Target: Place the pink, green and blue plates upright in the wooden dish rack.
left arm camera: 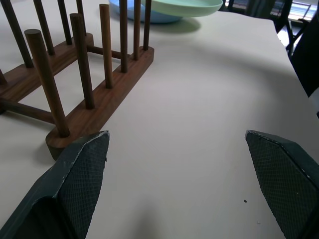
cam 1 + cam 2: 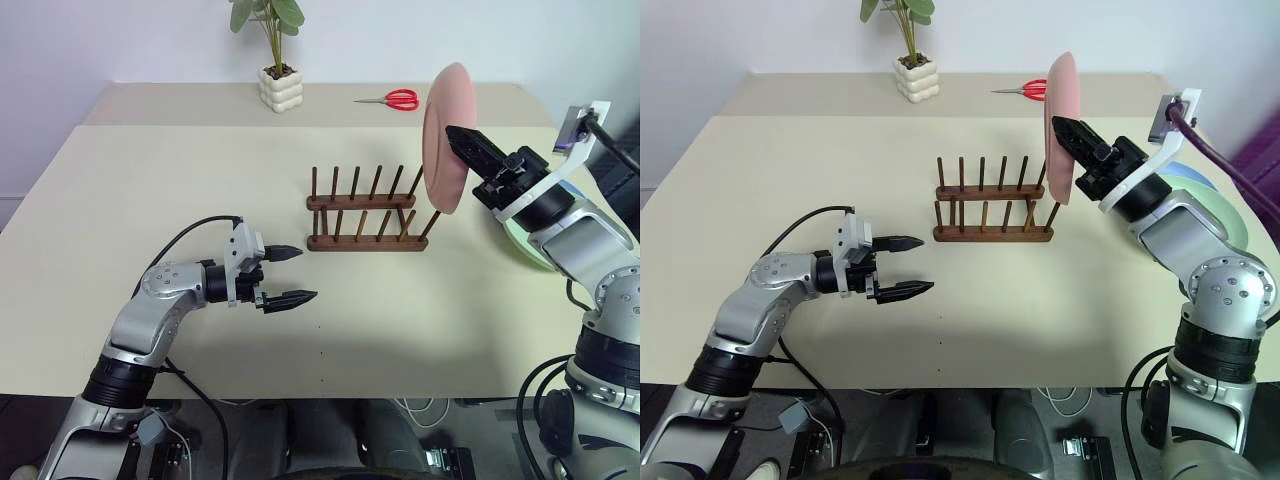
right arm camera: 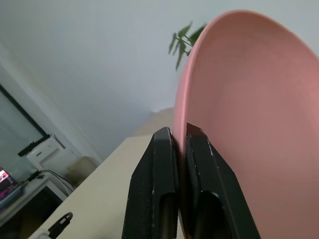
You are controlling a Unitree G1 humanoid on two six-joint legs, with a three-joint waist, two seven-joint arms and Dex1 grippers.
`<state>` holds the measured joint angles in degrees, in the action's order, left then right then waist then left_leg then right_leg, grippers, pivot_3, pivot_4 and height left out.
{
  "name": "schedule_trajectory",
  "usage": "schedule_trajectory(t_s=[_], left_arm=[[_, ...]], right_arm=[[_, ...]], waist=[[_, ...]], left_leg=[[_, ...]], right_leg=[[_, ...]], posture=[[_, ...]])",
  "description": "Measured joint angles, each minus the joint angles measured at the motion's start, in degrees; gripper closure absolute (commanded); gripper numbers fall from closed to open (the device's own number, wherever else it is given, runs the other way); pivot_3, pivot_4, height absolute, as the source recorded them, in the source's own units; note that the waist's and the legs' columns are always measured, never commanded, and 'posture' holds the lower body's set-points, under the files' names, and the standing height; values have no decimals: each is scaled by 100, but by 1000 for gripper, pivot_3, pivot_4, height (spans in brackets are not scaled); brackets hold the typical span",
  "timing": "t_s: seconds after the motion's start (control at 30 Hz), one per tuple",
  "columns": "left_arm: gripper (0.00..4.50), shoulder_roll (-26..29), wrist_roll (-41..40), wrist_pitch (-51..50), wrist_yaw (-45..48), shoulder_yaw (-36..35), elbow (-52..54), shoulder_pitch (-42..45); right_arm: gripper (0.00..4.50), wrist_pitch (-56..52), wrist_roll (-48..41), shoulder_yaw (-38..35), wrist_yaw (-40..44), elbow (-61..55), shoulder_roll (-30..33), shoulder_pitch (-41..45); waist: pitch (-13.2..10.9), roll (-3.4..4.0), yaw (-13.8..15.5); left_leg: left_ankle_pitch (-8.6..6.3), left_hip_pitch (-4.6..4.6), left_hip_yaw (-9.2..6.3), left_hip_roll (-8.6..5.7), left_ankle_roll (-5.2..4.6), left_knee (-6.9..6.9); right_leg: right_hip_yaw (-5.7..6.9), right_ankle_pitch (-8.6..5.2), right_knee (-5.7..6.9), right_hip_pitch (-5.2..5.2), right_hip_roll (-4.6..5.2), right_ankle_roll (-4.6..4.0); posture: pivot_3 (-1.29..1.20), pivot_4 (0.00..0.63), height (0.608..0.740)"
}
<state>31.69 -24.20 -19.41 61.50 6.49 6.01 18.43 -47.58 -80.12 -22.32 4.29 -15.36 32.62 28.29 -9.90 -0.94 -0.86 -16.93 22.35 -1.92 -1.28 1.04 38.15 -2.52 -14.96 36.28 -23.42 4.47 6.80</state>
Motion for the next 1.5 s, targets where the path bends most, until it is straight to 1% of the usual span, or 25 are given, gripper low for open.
schedule_trajectory(t_s=[0.23, 0.63, 0.77, 1.13, 1.23, 1.27, 1.3, 1.33, 1.43, 1.47, 1.5], left_arm=[[29, -15, 0, -4, -14, 6, 0, 1], [29, -26, 1, -8, -26, 15, 0, 3], [29, -38, 1, -13, -31, 66, 0, 8], [29, -41, 1, -15, -49, 75, 0, 17], [0, -41, 1, -15, -50, 75, 0, 17], [0, -41, 1, -15, -50, 75, 0, 17], [0, -41, 1, -15, -50, 75, 0, 17], [0, -41, 1, -15, -50, 75, 0, 18], [0, -41, 1, -15, -51, 75, 0, 19], [0, -41, 1, -15, -51, 75, 0, 18], [0, -41, 2, -15, -51, 75, 0, 19]], right_arm=[[4500, -18, -82, 16, -76, -18, 4, 74], [4500, -11, -621, 179, -262, -404, 4, 330], [4500, 3, -638, 178, -277, -393, 3, 202], [4500, 25, -623, 118, -103, 103, -1, -241], [3405, 28, -616, 110, -112, 266, -1, -281], [2960, 30, -614, 109, -114, 282, -1, -281], [2434, 30, -611, 109, -114, 294, -1, -281], [2023, 33, -609, 108, -114, 310, -1, -281], [421, 47, -557, 108, -106, 310, 0, -281], [37, 56, -527, 108, -96, 306, 1, -281], [37, 72, -436, 108, -75, 289, 8, -281]], waist=[[-1, 1, -10], [-2, 3, 6], [-2, 3, 9], [-2, 3, 5], [-2, 4, 6], [-2, 4, 6], [-2, 4, 6], [-2, 4, 5], [-2, 4, 5], [-2, 4, 6], [-2, 4, 6]], left_leg=[[-1, 0, 0, 1, -1, -1], [-1, 5, 0, 2, -2, -1], [-2, 5, 0, 2, -2, -1], [-2, 6, 0, 2, -3, -2], [-2, 6, 2, 1, -3, -1], [-2, 6, 1, 1, -3, -2], [-2, 6, 1, 1, -3, -2], [-2, 6, 1, 1, -3, -1], [-2, 6, 2, 1, -3, -1], [-2, 6, 2, 1, -3, -1], [-2, 6, 2, 1, -3, -1]], right_leg=[[0, 0, -1, -1, 0, 0], [0, 0, -5, -2, 5, 0], [0, 0, -6, -2, 6, 0], [0, 0, -7, -2, 2, 0], [0, 0, -7, -2, 3, 0], [0, 0, -7, -2, 2, 0], [0, 0, -7, -2, 2, 0], [0, 0, -7, -2, 2, 0], [0, 0, -7, -2, 2, 0], [0, 0, -7, -2, 2, 0], [0, 0, -7, -2, 2, 0]], posture=[[0, 150, 740], [0, 150, 740], [0, 150, 740], [0, 150, 740], [0, 150, 740], [0, 150, 740], [0, 150, 740], [0, 150, 740], [0, 150, 740], [0, 150, 740], [0, 150, 740]])
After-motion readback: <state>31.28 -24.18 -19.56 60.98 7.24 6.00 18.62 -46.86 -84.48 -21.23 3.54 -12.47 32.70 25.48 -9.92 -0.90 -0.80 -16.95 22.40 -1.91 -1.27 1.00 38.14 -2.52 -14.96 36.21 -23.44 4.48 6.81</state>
